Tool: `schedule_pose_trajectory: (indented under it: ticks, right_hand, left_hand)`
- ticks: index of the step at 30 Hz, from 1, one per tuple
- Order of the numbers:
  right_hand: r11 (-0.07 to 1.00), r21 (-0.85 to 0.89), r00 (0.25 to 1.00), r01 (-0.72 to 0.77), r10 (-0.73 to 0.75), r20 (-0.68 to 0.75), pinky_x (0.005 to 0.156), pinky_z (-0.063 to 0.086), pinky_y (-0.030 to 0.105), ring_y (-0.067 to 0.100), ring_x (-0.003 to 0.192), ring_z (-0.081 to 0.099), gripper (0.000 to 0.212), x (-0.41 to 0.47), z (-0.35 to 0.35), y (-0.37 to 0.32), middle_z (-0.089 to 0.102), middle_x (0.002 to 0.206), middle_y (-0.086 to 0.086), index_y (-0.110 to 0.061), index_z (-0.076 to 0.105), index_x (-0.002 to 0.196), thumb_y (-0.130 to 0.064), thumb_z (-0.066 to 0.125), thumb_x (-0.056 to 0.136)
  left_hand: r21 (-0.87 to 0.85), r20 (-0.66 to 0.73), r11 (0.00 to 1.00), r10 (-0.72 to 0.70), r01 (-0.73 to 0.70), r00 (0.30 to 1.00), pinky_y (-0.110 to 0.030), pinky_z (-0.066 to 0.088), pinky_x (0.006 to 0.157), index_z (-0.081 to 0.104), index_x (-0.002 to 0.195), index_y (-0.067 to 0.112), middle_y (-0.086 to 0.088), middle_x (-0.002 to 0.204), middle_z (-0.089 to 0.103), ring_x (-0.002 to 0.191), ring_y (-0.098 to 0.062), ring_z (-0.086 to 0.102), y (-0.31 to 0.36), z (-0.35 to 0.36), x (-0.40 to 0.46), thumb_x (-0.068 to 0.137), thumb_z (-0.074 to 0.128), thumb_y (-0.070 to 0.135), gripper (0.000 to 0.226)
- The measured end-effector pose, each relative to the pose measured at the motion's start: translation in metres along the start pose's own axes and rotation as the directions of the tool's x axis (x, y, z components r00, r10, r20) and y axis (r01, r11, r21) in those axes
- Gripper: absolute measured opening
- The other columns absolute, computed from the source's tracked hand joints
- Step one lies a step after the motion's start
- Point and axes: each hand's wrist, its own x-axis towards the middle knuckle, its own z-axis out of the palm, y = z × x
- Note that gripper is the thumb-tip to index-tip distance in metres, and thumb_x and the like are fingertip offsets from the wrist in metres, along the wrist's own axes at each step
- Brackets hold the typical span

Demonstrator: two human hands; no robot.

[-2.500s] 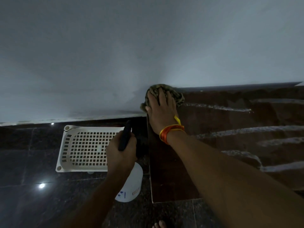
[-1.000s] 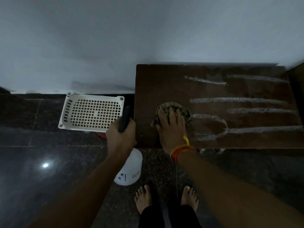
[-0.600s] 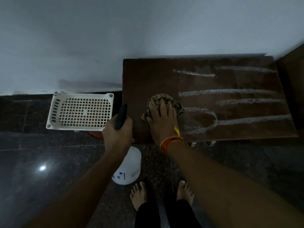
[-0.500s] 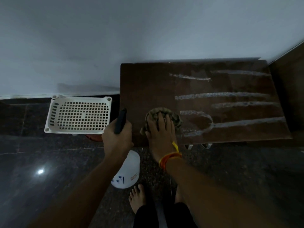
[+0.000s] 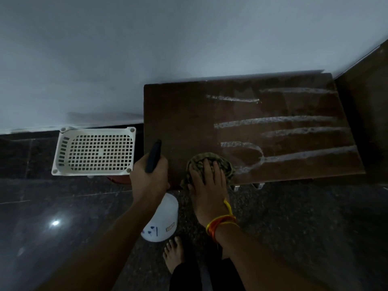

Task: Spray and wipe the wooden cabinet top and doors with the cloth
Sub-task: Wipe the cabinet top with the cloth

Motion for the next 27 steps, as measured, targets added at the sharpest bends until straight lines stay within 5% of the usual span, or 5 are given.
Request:
schedule_pose_trajectory:
  ticks: [5,13,20,27]
  right_hand:
    - [0.998,-0.049,0.999,0.030,-0.031,-0.021,0.105,0.034,0.055,0.043,0.128,0.045,0.050,-0.001,-0.003,0.019,0.049,0.139,0.015,-0.027,0.047,0.135,-0.037,0.060,0.088]
    - [0.997,0.009,0.997,0.072,-0.072,0.013,0.117,0.011,0.052,0.039,0.144,0.011,0.048,0.046,-0.012,0.032,0.018,0.157,0.012,-0.030,0.023,0.147,-0.040,0.032,0.100]
    - [0.998,-0.017,0.998,0.054,-0.053,0.032,0.109,0.027,0.057,0.045,0.135,0.035,0.051,0.009,-0.013,0.043,0.041,0.146,0.017,-0.026,0.039,0.141,-0.034,0.053,0.093]
    - [0.999,0.014,0.999,0.043,-0.043,0.011,0.116,0.016,0.054,0.039,0.143,0.014,0.053,0.068,-0.016,0.049,0.019,0.156,0.011,-0.031,0.018,0.148,-0.040,0.037,0.100]
  left_hand:
    - [-0.048,0.027,0.999,-0.023,0.025,0.999,-0.021,0.045,0.039,0.063,0.075,0.018,-0.010,0.068,0.065,0.040,-0.008,0.056,0.003,0.012,-0.003,0.093,0.058,0.019,0.019]
    - [-0.020,0.029,1.000,0.004,-0.003,1.000,-0.035,0.053,0.050,0.062,0.074,0.023,-0.009,0.070,0.068,0.044,-0.016,0.059,0.010,0.025,-0.006,0.091,0.058,0.025,0.017]
    - [-0.058,0.038,0.997,-0.056,0.059,0.998,-0.027,0.047,0.046,0.064,0.078,0.022,-0.010,0.070,0.067,0.043,-0.014,0.057,0.015,0.032,-0.010,0.091,0.059,0.024,0.014]
    - [-0.033,0.046,0.999,-0.037,0.039,0.998,-0.023,0.045,0.042,0.063,0.078,0.018,-0.013,0.074,0.068,0.042,-0.013,0.057,0.016,0.042,-0.010,0.092,0.058,0.022,0.016]
